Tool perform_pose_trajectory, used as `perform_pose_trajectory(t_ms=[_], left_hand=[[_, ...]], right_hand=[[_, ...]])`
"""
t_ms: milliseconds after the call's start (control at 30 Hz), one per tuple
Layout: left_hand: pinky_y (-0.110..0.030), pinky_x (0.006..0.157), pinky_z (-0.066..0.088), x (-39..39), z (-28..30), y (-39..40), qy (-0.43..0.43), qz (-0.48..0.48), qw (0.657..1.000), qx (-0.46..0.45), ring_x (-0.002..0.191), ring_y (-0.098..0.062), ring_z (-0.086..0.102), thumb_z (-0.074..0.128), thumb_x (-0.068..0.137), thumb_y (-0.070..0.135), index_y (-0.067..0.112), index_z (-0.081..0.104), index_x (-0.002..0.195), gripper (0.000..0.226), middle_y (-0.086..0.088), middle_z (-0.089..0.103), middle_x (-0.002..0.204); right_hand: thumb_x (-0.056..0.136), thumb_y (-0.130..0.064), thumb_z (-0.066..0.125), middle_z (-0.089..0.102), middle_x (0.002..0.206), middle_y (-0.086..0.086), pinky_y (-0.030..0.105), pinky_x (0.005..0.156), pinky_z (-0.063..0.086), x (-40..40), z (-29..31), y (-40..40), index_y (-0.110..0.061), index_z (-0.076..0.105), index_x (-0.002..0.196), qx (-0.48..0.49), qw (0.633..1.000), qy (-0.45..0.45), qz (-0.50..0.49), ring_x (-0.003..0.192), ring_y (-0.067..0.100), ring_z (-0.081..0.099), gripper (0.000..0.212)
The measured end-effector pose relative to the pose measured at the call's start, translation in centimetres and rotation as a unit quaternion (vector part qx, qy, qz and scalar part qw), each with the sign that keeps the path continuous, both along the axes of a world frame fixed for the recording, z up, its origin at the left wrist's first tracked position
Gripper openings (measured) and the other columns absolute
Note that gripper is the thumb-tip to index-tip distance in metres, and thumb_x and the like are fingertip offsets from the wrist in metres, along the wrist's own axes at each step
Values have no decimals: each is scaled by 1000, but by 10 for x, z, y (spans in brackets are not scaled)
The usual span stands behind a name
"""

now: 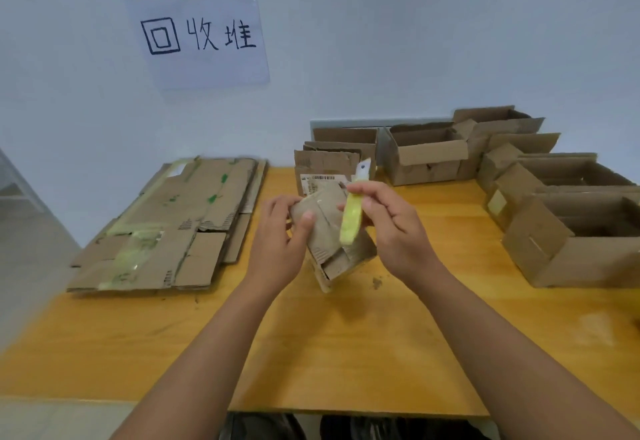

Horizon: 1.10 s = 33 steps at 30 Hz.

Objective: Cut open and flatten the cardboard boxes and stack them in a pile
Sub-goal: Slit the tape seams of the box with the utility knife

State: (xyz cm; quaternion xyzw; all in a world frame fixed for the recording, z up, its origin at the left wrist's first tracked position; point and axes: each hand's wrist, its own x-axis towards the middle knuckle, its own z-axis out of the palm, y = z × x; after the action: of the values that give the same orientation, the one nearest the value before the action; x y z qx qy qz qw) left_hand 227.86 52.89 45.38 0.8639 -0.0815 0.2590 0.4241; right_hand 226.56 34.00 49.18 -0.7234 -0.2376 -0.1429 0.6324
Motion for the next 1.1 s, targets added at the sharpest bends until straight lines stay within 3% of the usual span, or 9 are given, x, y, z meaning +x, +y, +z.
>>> perform_pose_trajectory(t_ms=[100, 233, 367, 533, 600, 700, 800, 933, 1100], left_hand=[[-21, 83, 49, 0, -15, -4, -2, -22, 1000, -13, 106, -2, 53, 40, 97, 54, 25, 51, 132, 47, 10, 51, 119], [-22, 89, 48, 3, -25, -7, 12, -31, 998, -53, 115, -1, 50, 43, 102, 46, 30, 40, 142, 43, 10, 48, 132], [-24, 104, 42, 4, -32, -13, 30, -106, 994, -27, 131, -2, 37, 59, 96, 36, 33, 36, 140, 50, 8, 35, 143], [-31, 108, 40, 16, -30, -14, 72, -114, 989, -66, 134, -3, 35, 56, 81, 60, 37, 32, 143, 71, 17, 32, 143], [-35, 108, 43, 22, -32, -13, 75, -98, 989, -78, 131, -2, 37, 54, 80, 59, 42, 32, 141, 67, 18, 34, 141], [-43, 106, 46, 26, -43, -11, 69, -90, 987, -111, 133, -7, 40, 56, 82, 57, 53, 30, 138, 63, 18, 35, 145], [-48, 107, 44, 27, -50, -11, 64, -95, 986, -121, 139, -12, 35, 55, 81, 69, 58, 33, 133, 58, 15, 28, 153], [-49, 110, 41, 30, -55, -6, 73, -115, 985, -106, 147, -10, 20, 53, 65, 90, 50, 29, 143, 91, 24, 1, 159], [-50, 112, 38, 34, -59, -1, 84, -131, 987, -50, 149, -5, 11, 63, 58, 87, 48, 20, 148, 107, 26, -9, 159]], right_hand=[[90, -15, 42, 68, 110, -1, 34, 85, 56, 6, -16, 4, -39, 56, 116, -54, 998, 28, 19, 101, 11, 65, 38], [91, -16, 50, 69, 108, 1, 49, 78, 55, 12, -39, 7, -36, 50, 123, -167, 985, -28, -30, 95, 21, 66, 38], [92, -20, 55, 70, 112, 0, 48, 81, 56, 17, -46, 5, -36, 47, 124, -173, 982, -49, -58, 102, 18, 67, 37], [92, -11, 62, 70, 99, 1, 48, 70, 56, 29, -39, 2, -29, 52, 121, -181, 980, -48, -72, 85, 17, 67, 35], [93, -15, 67, 64, 95, 0, 43, 65, 54, 36, -32, 3, -29, 50, 118, -185, 979, -48, -75, 76, 13, 61, 33], [90, -43, 67, 57, 94, -11, 25, 61, 46, 41, -30, 4, -31, 48, 116, -191, 978, -37, -79, 76, 9, 54, 34], [93, -42, 52, 63, 107, -9, 25, 70, 46, 45, -33, 6, -24, 57, 123, -180, 979, -20, -91, 88, 7, 58, 36], [92, -35, 45, 64, 113, -9, 26, 74, 48, 57, -30, 12, -25, 55, 131, -201, 975, -2, -95, 92, 7, 58, 41], [93, -39, 47, 68, 112, -7, 34, 81, 50, 74, -29, 20, -26, 63, 124, -243, 965, -1, -99, 97, 10, 59, 38]])
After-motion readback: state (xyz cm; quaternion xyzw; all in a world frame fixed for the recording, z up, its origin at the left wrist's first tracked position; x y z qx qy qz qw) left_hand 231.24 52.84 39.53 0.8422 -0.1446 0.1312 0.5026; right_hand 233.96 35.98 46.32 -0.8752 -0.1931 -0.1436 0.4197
